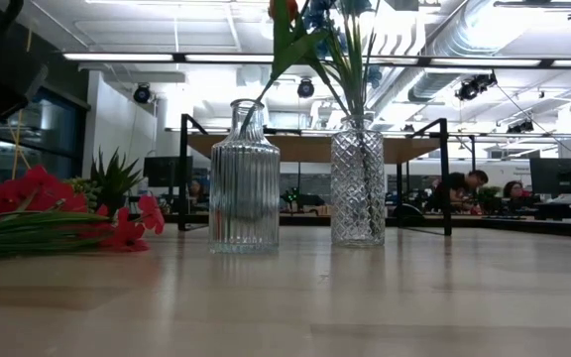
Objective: Pick and place flowers into a vace then onto a shelf
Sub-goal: Put the right orange flowers into the bottom transparent vase
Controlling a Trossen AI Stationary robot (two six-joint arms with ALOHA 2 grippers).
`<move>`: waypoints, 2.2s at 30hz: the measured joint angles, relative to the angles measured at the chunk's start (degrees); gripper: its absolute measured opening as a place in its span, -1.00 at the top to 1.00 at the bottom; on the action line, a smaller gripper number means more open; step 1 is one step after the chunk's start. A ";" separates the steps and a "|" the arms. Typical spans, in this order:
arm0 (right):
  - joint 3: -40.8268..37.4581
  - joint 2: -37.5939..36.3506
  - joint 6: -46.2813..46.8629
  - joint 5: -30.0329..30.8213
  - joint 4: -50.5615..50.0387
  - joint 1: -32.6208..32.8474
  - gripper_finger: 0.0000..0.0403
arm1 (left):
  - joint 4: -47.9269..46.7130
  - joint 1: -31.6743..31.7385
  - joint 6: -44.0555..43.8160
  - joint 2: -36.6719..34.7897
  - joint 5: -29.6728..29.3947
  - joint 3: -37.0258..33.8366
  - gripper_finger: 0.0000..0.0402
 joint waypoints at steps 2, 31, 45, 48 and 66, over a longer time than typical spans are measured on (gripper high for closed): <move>0.00 0.00 0.00 0.00 0.00 0.00 -0.22 | 0.52 -0.02 0.04 1.09 0.23 0.04 0.15; 0.00 0.00 -0.20 -0.02 0.39 0.00 -0.22 | -0.96 0.00 -2.53 4.08 2.76 0.05 0.80; 0.00 0.00 -0.61 -0.04 0.37 0.00 -0.22 | -1.25 -0.08 -2.78 -2.42 -0.89 -0.17 0.80; 0.00 0.00 -0.61 -0.04 0.37 0.00 -0.22 | -1.50 -0.09 -2.16 -4.46 -3.31 -0.18 0.80; 0.00 0.00 -0.63 -0.04 -0.09 0.00 -0.22 | -9.62 -1.82 -1.77 -15.28 -14.62 -0.06 0.80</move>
